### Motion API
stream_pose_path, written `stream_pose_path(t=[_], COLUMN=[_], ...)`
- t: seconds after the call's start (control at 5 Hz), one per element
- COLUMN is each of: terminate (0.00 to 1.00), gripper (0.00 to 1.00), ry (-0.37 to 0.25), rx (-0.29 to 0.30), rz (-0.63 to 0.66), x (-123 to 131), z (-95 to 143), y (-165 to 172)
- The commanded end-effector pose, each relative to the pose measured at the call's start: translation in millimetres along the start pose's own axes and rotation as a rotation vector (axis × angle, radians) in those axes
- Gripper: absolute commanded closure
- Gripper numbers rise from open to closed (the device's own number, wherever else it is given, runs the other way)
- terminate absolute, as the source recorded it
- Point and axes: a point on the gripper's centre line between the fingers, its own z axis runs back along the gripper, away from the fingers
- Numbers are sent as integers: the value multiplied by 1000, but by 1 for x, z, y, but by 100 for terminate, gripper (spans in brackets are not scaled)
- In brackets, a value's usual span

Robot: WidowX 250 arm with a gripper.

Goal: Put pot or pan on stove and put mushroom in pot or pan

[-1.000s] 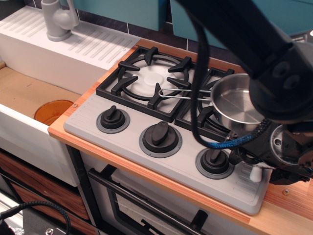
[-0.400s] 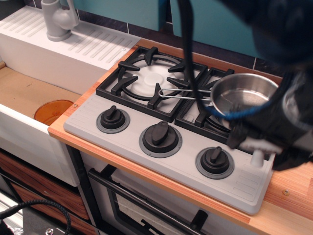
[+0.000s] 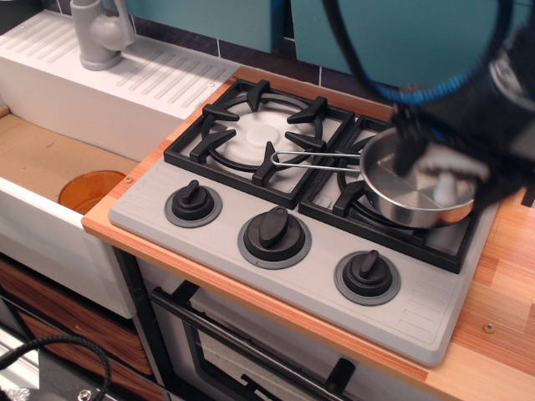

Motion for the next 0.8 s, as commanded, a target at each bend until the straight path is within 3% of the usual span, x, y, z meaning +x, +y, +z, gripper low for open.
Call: stream_pose_path(t=[0.0, 0.2, 0.6], terminate=[0, 0, 0], gripper=[100, 0, 0], ry=[-93, -113, -87], rx=[-44, -64, -52], rz=[-8, -18, -7], x=[49, 55, 52], z=[-22, -36, -30], y=[25, 26, 24])
